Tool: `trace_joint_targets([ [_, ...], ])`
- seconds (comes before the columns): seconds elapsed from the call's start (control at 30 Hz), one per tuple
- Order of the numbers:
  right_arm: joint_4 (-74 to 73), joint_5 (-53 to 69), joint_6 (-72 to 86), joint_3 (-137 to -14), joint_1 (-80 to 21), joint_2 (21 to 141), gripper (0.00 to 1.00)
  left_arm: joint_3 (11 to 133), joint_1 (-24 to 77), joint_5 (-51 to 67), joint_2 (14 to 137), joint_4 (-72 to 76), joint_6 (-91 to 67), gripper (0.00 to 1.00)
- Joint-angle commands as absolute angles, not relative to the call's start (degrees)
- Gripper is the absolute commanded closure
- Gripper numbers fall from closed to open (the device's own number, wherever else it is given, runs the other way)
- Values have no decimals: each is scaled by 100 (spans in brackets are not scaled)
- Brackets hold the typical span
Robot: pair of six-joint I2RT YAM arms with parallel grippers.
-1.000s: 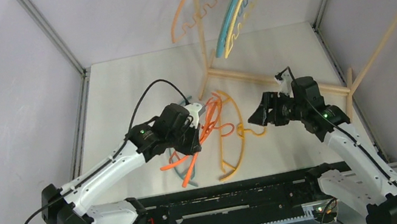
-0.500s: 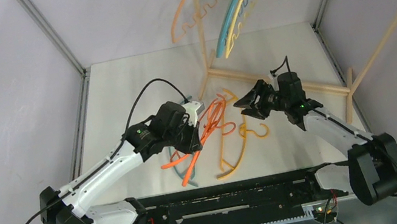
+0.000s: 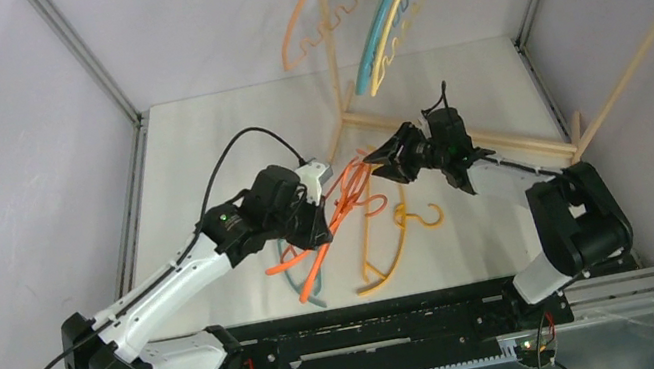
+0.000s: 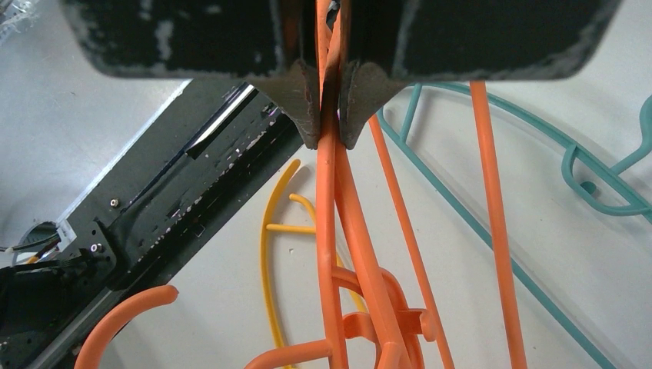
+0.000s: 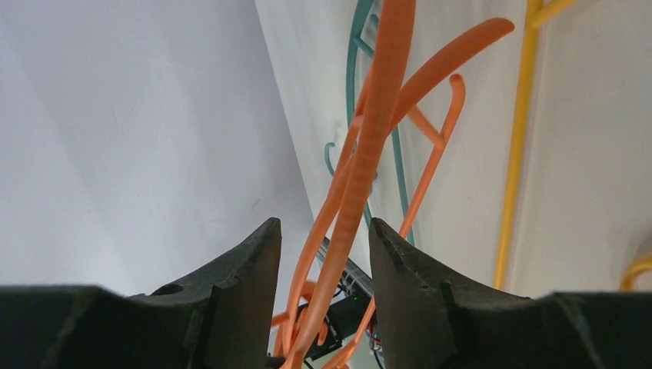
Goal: Organize the hangers
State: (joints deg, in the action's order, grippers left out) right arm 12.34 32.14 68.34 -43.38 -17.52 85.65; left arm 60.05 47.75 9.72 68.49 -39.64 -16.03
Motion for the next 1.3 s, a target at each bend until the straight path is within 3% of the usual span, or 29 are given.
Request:
trace_joint_targets([
  [0.0, 1545, 3291, 6858, -4839, -1853, 8951, 46, 5923, 4720, 1112, 6545, -3506, -1607, 94],
  [0.23, 1693, 3318, 6894, -4996, -1981, 9299, 51, 5874, 4709, 1064, 6497, -3483, -1622, 94],
  [0.5, 2033, 3643, 7057, -5099, -2009, 9401, 82, 5758, 4702, 1053, 6565, -3443, -1624, 93],
  [0.6, 1731, 3699, 6929, -5099, -1964, 9150, 85, 5631, 4702, 851, 6621, -3422, -1624, 77],
  [0.7, 1354, 3695, 6698, -5098, -1889, 8812, 85, 5567, 4701, 768, 6719, -3410, -1599, 51],
  [0.8, 1101, 3696, 6555, -5098, -1843, 8529, 85, 5558, 4698, 653, 6748, -3347, -1600, 38],
  [1.1, 900, 3778, 6562, -5003, -1806, 8273, 86, 5706, 4702, 569, 6625, -3422, -1646, 33],
  [1.27, 892, 3779, 6771, -4997, -1858, 8157, 92, 5681, 4702, 375, 6411, -3472, -1644, 29],
])
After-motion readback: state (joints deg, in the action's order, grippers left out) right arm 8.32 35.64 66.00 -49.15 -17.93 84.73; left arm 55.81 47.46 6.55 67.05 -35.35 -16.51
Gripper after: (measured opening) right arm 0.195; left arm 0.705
